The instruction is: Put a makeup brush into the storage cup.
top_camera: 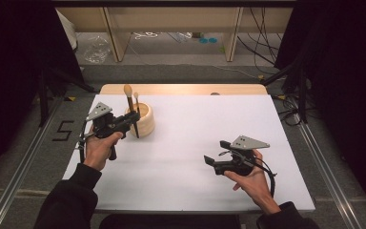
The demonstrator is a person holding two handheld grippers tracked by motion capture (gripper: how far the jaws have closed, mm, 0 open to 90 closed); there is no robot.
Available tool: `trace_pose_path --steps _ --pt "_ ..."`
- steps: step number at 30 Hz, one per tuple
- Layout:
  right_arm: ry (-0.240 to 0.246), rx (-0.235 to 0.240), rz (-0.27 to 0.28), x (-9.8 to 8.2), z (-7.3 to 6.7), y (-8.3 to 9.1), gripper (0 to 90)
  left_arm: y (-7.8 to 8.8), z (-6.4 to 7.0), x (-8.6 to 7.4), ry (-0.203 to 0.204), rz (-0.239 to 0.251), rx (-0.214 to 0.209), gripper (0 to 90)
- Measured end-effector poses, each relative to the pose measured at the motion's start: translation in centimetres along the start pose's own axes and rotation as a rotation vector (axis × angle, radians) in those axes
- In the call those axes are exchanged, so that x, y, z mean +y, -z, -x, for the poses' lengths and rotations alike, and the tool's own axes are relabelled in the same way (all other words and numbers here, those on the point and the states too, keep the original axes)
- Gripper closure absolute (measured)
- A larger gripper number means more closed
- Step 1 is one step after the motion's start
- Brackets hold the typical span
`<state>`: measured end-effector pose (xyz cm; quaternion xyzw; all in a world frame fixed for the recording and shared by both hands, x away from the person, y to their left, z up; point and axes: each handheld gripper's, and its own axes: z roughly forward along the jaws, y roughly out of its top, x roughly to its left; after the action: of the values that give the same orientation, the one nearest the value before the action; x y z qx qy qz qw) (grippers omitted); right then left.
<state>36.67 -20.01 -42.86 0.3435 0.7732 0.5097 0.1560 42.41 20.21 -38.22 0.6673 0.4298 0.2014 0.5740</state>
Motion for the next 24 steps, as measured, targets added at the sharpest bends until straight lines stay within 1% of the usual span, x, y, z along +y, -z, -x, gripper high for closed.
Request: trace_pose_path --steps 1,2,3,4,5,6,8,10,11,12,13,14,15,16,17,18,20,21,23,24 --pt "0.006 0.004 0.012 -0.1 0.1 0.0 16.3 -0.1 0.0 0.0 0.002 0.003 0.001 77.9" --pt "-0.005 0.008 0.000 -0.2 0.0 0.1 16.3 -0.1 0.0 0.1 0.003 0.004 0.003 77.9" --pt "0.006 -0.002 -0.005 -0.2 0.0 0.2 16.3 -0.1 -0.1 0.1 0.003 0.004 0.002 77.9" --pt "0.006 0.002 0.006 -0.3 0.0 0.2 16.3 -0.1 -0.1 0.1 0.003 0.004 0.002 77.9" --pt "-0.003 0.005 -0.004 -0.4 0.0 0.4 16.4 -0.1 -0.2 0.1 0.003 0.003 0.004 77.9" --pt "-0.002 0.006 0.000 -0.5 0.0 0.4 16.4 -0.1 -0.3 0.2 0.003 0.006 0.006 77.9" --pt "0.003 -0.002 -0.009 -0.6 0.0 0.7 16.4 -0.1 -0.5 0.3 0.002 0.004 0.013 77.9" --pt "-0.004 0.000 -0.018 -0.7 0.0 0.8 16.3 -0.1 -0.6 0.4 0.006 0.007 0.016 77.9" --pt "-0.001 0.000 -0.003 -0.8 0.0 0.8 16.4 -0.1 -0.7 0.4 0.004 0.010 0.017 77.9" --pt "-0.002 0.001 -0.007 -0.8 0.0 1.0 16.4 -0.2 -0.8 0.5 0.005 0.012 0.018 77.9" --pt "-0.018 0.007 -0.008 -0.9 0.0 1.0 16.4 -0.2 -0.8 0.5 0.005 0.013 0.021 77.9" --pt "-0.005 -0.004 -0.010 -0.9 0.0 1.1 16.4 -0.2 -0.9 0.5 0.003 0.013 0.023 77.9" --pt "-0.010 0.004 -0.008 -1.0 0.0 1.1 16.4 -0.2 -1.0 0.5 0.006 0.013 0.027 77.9" --pt "-0.011 -0.001 -0.019 -1.0 -0.1 1.3 16.5 -0.2 -1.1 0.6 0.005 0.015 0.030 77.9" --pt "-0.005 -0.003 0.002 -1.1 0.0 1.2 16.5 -0.3 -1.2 0.6 0.007 0.016 0.034 77.9" --pt "-0.003 0.002 0.002 -1.2 0.0 1.2 16.5 -0.3 -1.4 0.7 0.004 0.014 0.039 77.9" --pt "-0.018 0.009 -0.014 -1.3 -0.1 1.4 16.5 -0.4 -1.5 0.9 0.005 0.019 0.045 77.9" --pt "-0.002 -0.003 -0.019 -1.3 -0.1 1.5 16.5 -0.4 -1.5 1.0 0.003 0.020 0.047 77.9" --pt "-0.001 -0.005 -0.021 -1.3 0.0 1.6 16.5 -0.4 -1.5 1.3 -0.007 0.016 0.051 77.9" --pt "-0.014 -0.002 -0.029 -1.4 -0.1 1.7 16.5 -0.5 -1.5 1.4 -0.009 0.018 0.052 77.9"
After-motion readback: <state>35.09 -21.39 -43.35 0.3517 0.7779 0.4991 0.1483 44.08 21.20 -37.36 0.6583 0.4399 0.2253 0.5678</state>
